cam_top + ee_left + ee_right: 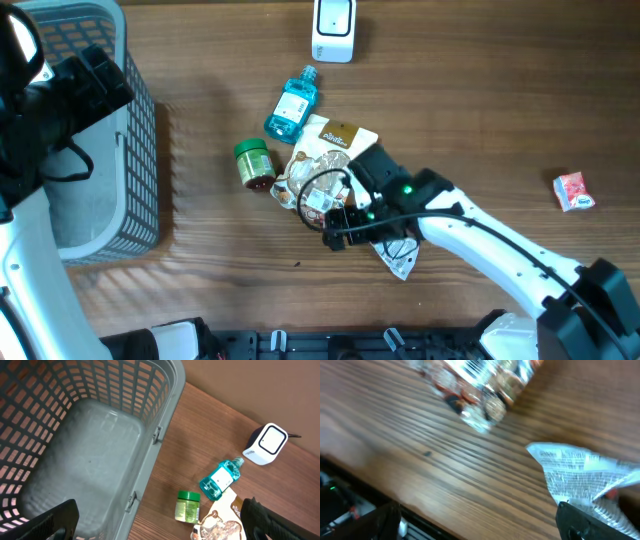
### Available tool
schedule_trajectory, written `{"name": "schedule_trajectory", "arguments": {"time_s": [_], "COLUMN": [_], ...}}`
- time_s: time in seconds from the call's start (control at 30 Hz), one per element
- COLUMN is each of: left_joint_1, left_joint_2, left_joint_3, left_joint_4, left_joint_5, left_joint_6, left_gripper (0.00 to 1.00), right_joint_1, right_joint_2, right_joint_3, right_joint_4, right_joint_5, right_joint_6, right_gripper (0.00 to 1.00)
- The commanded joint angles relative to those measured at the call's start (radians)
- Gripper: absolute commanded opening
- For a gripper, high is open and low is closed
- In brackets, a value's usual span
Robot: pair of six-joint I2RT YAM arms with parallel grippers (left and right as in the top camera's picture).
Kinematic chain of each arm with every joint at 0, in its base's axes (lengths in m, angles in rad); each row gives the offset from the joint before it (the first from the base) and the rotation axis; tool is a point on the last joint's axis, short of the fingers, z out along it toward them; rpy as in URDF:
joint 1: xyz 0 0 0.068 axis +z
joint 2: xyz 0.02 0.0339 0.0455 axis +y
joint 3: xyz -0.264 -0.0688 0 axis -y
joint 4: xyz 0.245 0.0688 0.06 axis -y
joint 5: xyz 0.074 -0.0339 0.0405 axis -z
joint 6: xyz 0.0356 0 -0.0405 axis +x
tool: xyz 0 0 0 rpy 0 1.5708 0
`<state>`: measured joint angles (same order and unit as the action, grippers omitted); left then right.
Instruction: Scan the item barcode
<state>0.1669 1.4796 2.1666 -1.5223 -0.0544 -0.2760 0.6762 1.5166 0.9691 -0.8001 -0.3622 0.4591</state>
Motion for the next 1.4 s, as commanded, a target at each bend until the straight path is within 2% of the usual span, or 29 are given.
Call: {"name": "schedule_trajectory", "arguments": {"time_s": [0.0, 0.1, 0.27, 0.6, 0.7, 1.17, 1.37], "left_joint_1": [0.008, 0.008, 0.008, 0.008, 0.008, 0.008, 0.008], "left_joint_2": [0.003, 0.003, 0.003, 0.003, 0.003, 0.003, 0.003], "left_joint_3": [0.008, 0.008, 0.008, 0.008, 0.008, 0.008, 0.008], "left_joint_4": [0.002, 0.002, 0.002, 0.002, 0.002, 0.002, 0.002], "left_joint_5": [0.005, 0.005, 0.005, 0.005, 0.005, 0.005, 0.005], "left_joint_6": [-0.002, -0.002, -0.002, -0.002, -0.001, -0.001, -0.002], "left_gripper": [1.00, 1.00, 1.00, 1.00, 1.00, 1.00, 1.00], "right_joint_1": [-0.002, -0.002, -0.002, -0.002, -0.002, 0.005, 0.045], "right_joint_2": [-0.012, -0.009, -0.007, 0.101, 0.131, 0.185, 0.183], "right_joint_3": [0.084, 0.087, 0.084, 0.050, 0.050, 0.037, 0.071], "right_joint_4": [-0.072, -0.155, -0.211, -0.143, -0.138, -0.135, -0.155], "right_joint_5": [0.016, 0.212, 0.406, 0.465, 0.513, 0.420, 0.301], "right_joint_6": [-0.135, -0.145, -0.148, -0.399, -0.418, -0.396, -0.466], "right_gripper": [1.00, 1.00, 1.00, 1.00, 1.00, 0.98, 1.00]}}
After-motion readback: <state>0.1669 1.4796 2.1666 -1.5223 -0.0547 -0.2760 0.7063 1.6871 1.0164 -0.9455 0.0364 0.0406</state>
